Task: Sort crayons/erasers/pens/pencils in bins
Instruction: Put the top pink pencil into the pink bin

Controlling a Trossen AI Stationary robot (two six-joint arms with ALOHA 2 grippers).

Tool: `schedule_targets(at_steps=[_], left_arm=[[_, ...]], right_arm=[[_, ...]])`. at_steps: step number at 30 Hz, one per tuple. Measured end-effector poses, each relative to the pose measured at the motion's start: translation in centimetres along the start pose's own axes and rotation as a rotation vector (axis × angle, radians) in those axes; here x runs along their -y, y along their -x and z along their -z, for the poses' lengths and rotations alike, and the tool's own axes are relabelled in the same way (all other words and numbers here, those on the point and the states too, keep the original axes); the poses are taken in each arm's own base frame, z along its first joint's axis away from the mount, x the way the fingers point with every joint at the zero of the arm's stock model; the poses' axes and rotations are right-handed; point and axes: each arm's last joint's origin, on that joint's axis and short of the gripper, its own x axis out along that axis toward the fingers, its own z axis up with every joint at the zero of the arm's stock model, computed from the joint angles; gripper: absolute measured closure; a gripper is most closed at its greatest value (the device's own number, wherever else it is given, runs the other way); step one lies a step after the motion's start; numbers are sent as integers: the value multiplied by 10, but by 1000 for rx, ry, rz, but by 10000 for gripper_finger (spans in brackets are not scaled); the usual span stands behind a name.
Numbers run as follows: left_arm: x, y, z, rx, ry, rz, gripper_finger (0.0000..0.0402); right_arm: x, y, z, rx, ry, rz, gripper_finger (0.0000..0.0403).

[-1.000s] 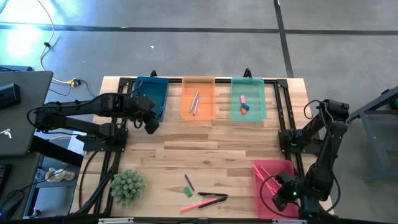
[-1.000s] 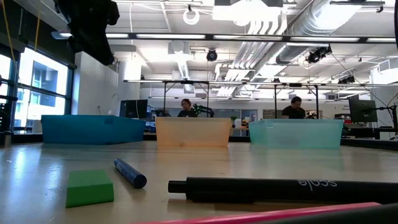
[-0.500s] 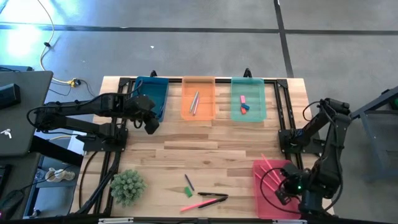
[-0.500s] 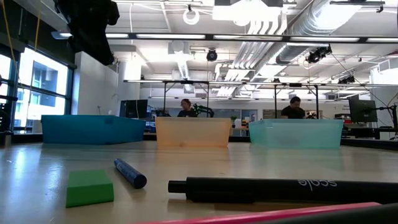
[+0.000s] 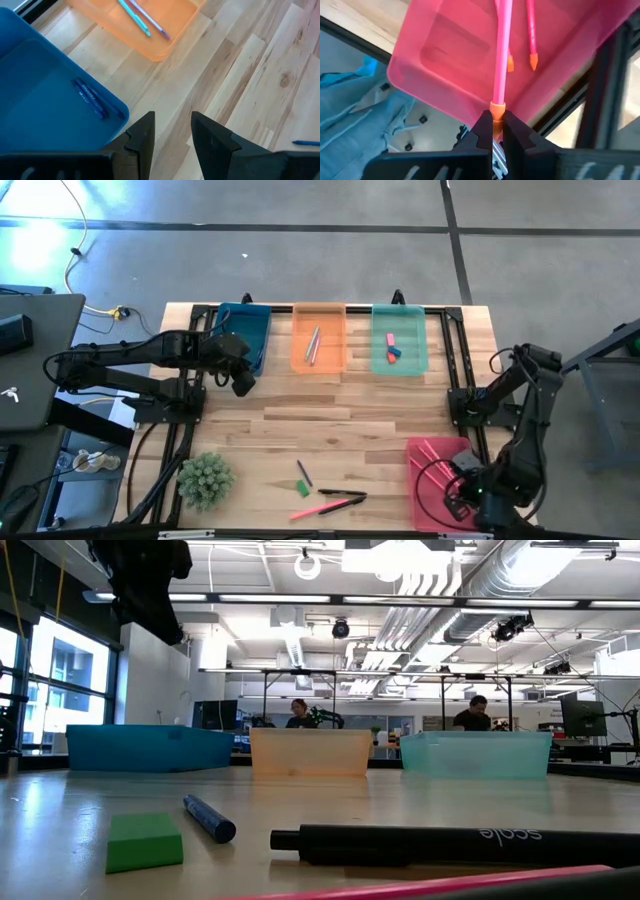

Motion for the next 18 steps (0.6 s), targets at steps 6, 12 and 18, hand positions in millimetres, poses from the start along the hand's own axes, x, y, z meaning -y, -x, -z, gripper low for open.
schedule_targets(at_steps=[6,12,18], left_arm=[[0,0,0,0,0,0,284],[0,0,0,0,0,0,284],[0,0,0,0,0,0,284]], right_arm=[[-18,-20,-3,-14,15,46,402],[-31,-50,-1,35,5,119,402],[-44,-77,8,10,23,117,402]])
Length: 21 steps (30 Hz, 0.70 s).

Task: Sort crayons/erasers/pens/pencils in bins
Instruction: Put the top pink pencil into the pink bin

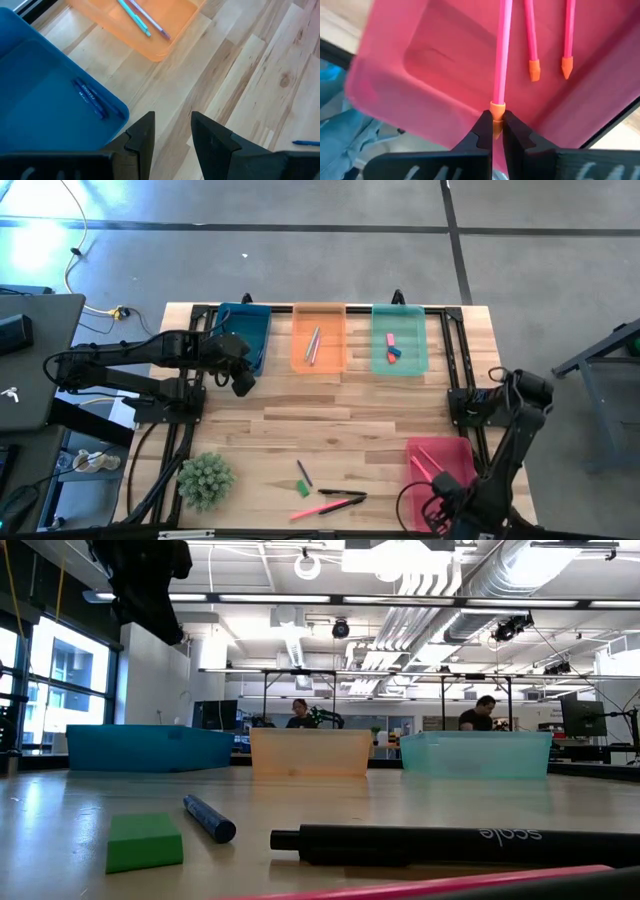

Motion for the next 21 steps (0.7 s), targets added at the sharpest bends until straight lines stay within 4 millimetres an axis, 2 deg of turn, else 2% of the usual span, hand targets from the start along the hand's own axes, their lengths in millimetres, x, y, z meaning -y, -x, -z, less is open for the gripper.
schedule_targets(at_steps=[5,10,21], left_arm=[[0,0,0,0,0,0,284],[0,0,0,0,0,0,284],[0,0,0,-1,0,2,284]], right_arm=[[-3,-12,1,12,-21,37,400],[-5,-16,1,14,-36,47,380],[-5,-16,1,23,-53,41,294]])
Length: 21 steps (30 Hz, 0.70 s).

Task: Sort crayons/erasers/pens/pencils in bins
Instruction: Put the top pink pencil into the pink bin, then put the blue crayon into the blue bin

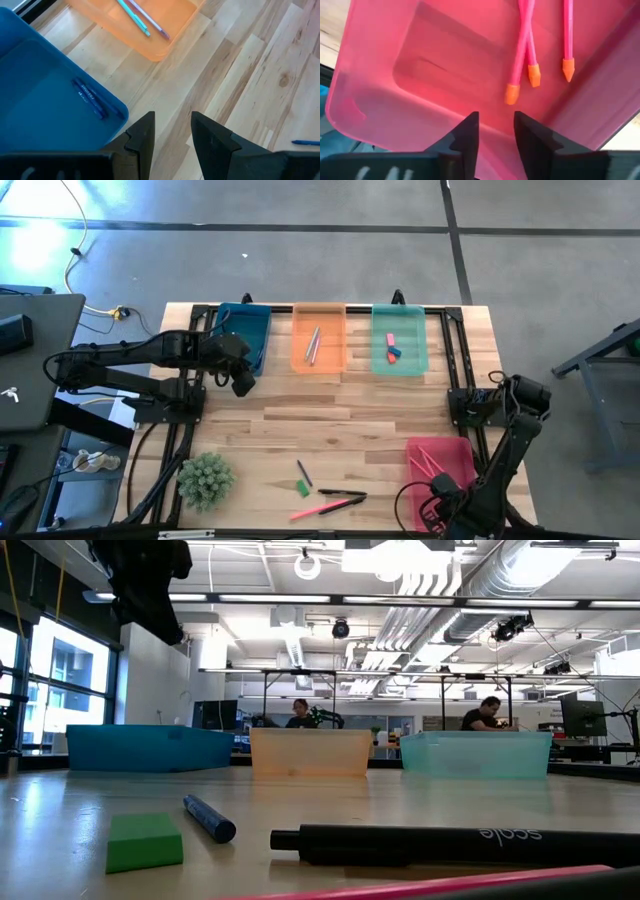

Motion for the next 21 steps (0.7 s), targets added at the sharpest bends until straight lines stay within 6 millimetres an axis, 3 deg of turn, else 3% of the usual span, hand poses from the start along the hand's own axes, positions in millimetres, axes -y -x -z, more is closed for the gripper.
schedule_targets(at_steps=[5,10,21], left_arm=[[0,0,0,-1,0,1,284],[0,0,0,-6,0,12,273],[1,0,0,-8,-41,28,179]], right_arm=[[0,4,-1,24,-45,-39,265],[2,19,-9,94,-89,-134,262],[11,54,-38,221,-151,-252,261]])
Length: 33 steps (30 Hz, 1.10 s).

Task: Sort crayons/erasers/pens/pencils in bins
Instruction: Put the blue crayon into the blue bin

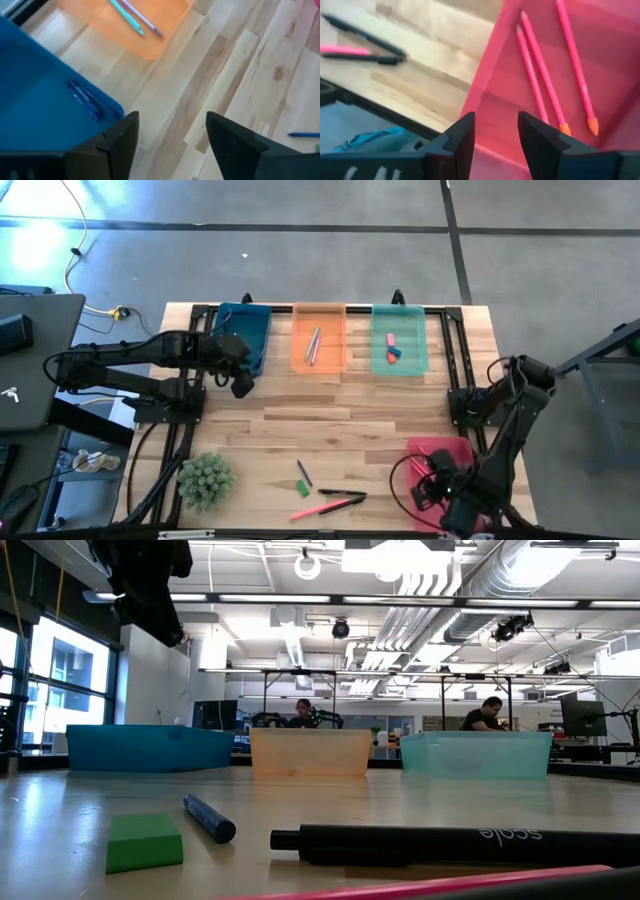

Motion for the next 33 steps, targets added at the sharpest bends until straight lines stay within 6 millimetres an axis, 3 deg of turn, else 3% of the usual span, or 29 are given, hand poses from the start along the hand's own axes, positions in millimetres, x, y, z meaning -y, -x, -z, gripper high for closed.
schedule_targets(at_steps=[13,26,33], left_arm=[[17,6,-29,279,-201,293,161],[28,24,-47,318,-385,368,161],[46,18,-64,190,-516,349,161]], right_arm=[[-10,19,-58,188,-89,-76,261],[-33,11,-109,247,-76,-59,261],[-37,9,-124,259,-97,-47,261]])
